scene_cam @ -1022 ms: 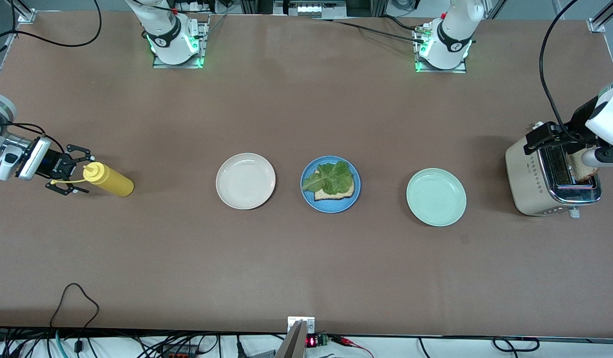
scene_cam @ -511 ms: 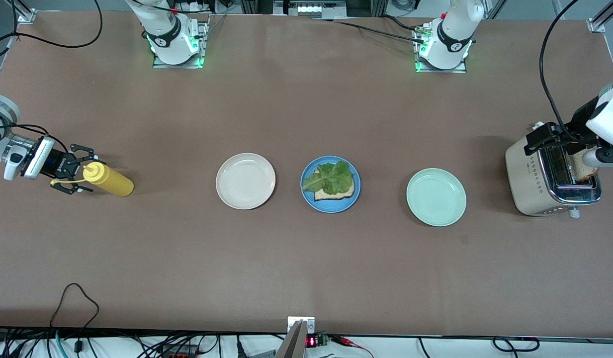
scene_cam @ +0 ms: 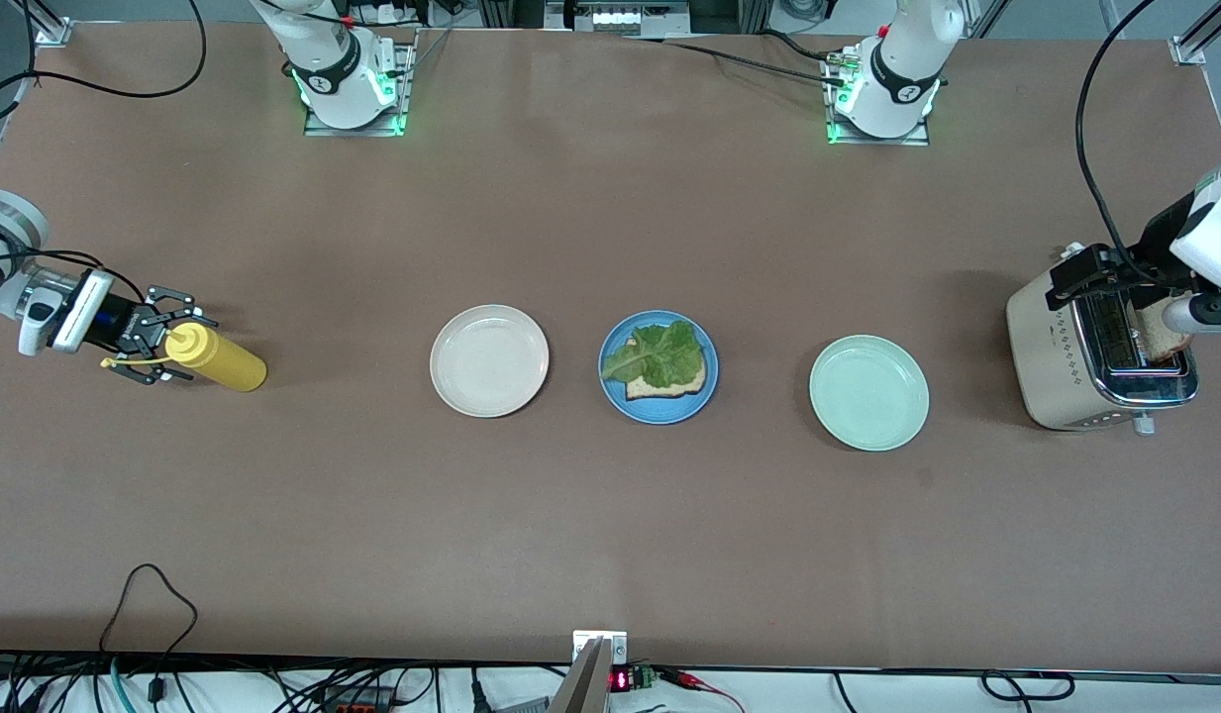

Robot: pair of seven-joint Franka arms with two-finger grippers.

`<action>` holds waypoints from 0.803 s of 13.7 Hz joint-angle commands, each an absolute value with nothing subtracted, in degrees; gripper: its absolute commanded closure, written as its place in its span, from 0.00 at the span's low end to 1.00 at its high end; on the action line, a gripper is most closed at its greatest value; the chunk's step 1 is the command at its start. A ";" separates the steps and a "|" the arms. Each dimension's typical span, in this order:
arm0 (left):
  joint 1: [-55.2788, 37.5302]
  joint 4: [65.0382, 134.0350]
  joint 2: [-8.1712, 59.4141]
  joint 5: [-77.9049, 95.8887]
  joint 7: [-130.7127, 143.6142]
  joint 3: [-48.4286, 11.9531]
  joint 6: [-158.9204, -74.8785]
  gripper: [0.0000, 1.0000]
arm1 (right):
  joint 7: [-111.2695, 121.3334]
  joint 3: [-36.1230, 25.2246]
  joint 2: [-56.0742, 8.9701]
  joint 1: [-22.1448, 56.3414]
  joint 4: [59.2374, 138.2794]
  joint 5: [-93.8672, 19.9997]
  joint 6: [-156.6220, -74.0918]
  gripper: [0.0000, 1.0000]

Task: Make sandwich in blue plate with both arms
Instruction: 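Grasp the yellow squeeze bottle with the right gripper and lift it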

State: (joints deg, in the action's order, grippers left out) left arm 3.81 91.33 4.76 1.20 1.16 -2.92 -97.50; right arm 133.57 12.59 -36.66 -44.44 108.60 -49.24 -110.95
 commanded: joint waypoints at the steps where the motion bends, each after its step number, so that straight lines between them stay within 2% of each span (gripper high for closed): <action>1: 4.04 91.14 4.31 2.55 0.62 -2.81 -97.73 0.00 | 134.56 13.89 -37.35 -45.79 107.93 -50.27 -109.95 0.00; 11: 4.04 91.23 4.31 2.46 0.35 -2.72 -99.14 0.00 | 134.47 15.20 -39.20 -45.70 107.67 -51.06 -109.95 0.00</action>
State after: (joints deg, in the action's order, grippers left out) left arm 3.84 91.33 4.76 1.20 1.16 -2.91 -98.88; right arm 133.59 13.94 -38.18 -44.46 108.52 -50.15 -110.88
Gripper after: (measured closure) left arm 0.000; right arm 0.000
